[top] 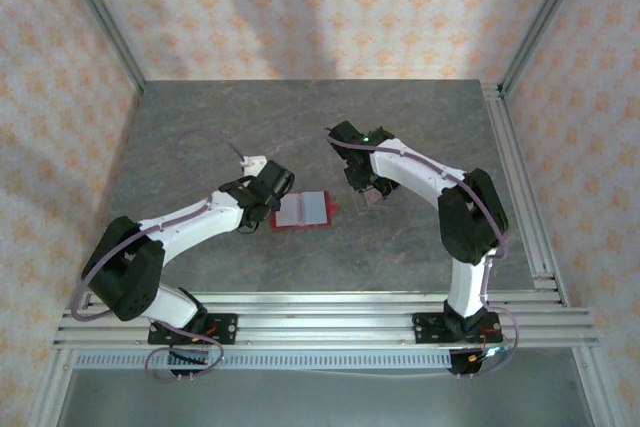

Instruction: Put the credit cards into the card holder

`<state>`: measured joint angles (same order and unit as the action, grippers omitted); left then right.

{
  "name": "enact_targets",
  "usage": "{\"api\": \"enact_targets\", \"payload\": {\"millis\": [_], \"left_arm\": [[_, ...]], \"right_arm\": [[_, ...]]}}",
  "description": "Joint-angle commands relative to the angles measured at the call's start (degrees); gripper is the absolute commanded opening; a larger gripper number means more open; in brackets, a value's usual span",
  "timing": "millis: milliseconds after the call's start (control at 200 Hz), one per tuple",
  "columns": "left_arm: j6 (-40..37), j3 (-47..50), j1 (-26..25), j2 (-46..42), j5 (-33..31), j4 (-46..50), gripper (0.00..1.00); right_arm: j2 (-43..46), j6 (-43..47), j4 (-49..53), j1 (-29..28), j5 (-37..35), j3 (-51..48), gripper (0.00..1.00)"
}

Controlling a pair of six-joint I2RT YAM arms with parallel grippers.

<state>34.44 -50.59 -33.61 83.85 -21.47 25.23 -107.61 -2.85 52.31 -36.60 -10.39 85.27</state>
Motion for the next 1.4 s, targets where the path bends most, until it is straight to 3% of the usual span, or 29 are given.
{"api": "enact_targets", "payload": {"millis": [0, 290, 716, 1396], "left_arm": [[-0.16, -1.05, 0.47, 0.1, -1.14, 0.79, 0.63], [-0.25, -0.85, 0.46, 0.0, -1.4, 0.65, 0.63], [-0.01, -0.63, 0.47, 0.17, -1.46, 0.36, 0.63], [-0.24, -0.64, 0.47, 0.04, -1.34, 0.34, 0.63]], "right_arm": [[-0.81, 0.5, 1.74, -0.22, -2.67, -0.26, 0.34], [-2.54, 0.48, 1.57, -0.23, -1.04, -0.13, 0.33], [-1.11, 0.14, 1.04, -0.25, 1.43, -0.46, 0.22], [-0.32, -0.12, 1.21, -0.23, 1.78, 0.68, 0.21]]}}
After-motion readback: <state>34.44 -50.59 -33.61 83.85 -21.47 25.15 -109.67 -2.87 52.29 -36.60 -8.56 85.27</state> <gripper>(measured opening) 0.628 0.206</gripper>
